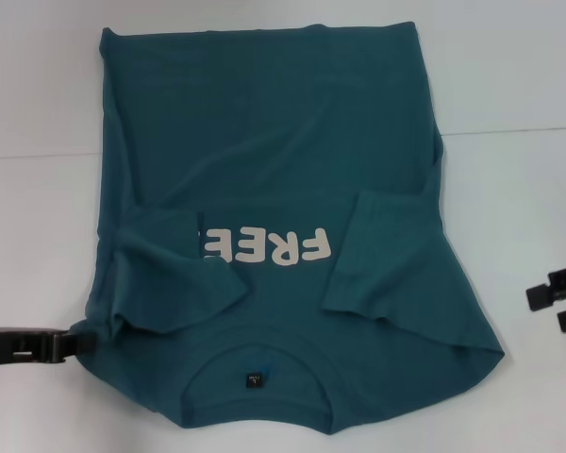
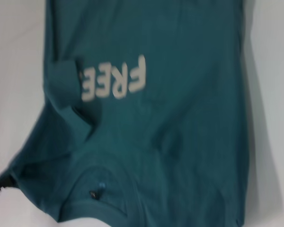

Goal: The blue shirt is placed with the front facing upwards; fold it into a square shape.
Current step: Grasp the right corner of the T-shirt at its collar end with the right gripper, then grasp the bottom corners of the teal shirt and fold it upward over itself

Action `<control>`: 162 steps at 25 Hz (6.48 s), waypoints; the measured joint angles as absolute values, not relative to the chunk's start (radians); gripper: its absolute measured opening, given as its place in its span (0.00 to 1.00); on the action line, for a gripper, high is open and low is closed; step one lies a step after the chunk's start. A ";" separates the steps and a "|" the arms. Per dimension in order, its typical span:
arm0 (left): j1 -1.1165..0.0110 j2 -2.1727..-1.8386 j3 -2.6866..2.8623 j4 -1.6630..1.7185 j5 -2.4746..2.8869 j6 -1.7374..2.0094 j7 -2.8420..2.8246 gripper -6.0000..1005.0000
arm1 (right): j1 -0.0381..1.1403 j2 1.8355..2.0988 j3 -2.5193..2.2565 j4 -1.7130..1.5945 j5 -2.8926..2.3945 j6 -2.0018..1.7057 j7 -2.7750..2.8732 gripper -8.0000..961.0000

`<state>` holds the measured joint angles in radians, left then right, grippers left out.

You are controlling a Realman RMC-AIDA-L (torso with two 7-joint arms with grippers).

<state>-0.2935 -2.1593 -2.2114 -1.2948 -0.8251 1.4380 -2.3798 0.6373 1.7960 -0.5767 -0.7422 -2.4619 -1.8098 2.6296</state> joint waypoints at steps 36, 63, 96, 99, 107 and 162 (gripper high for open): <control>-0.316 -2.166 -2.215 -1.279 -0.836 1.433 -2.342 0.07 | 0.629 1.905 -0.610 -0.660 -2.537 -1.603 2.595 0.83; -0.315 -2.161 -2.217 -1.267 -0.874 1.443 -2.319 0.08 | 0.631 1.948 -0.610 -0.658 -2.537 -1.551 2.586 0.72; -0.321 -2.127 -2.439 -1.198 -0.878 1.592 -2.292 0.09 | 0.484 1.897 -0.500 -0.724 -2.365 -1.668 2.457 0.04; -0.321 -2.127 -2.451 -1.179 -0.878 1.599 -2.282 0.09 | 0.468 1.894 -0.486 -0.724 -2.364 -1.672 2.439 0.04; -0.318 -2.122 -2.478 -1.172 -0.879 1.614 -2.277 0.09 | 0.450 1.894 -0.441 -0.726 -2.364 -1.708 2.417 0.04; -0.632 -2.038 -2.615 -0.760 -1.017 1.328 -2.133 0.10 | 0.572 1.882 -0.230 -0.610 -2.069 -1.437 2.420 0.04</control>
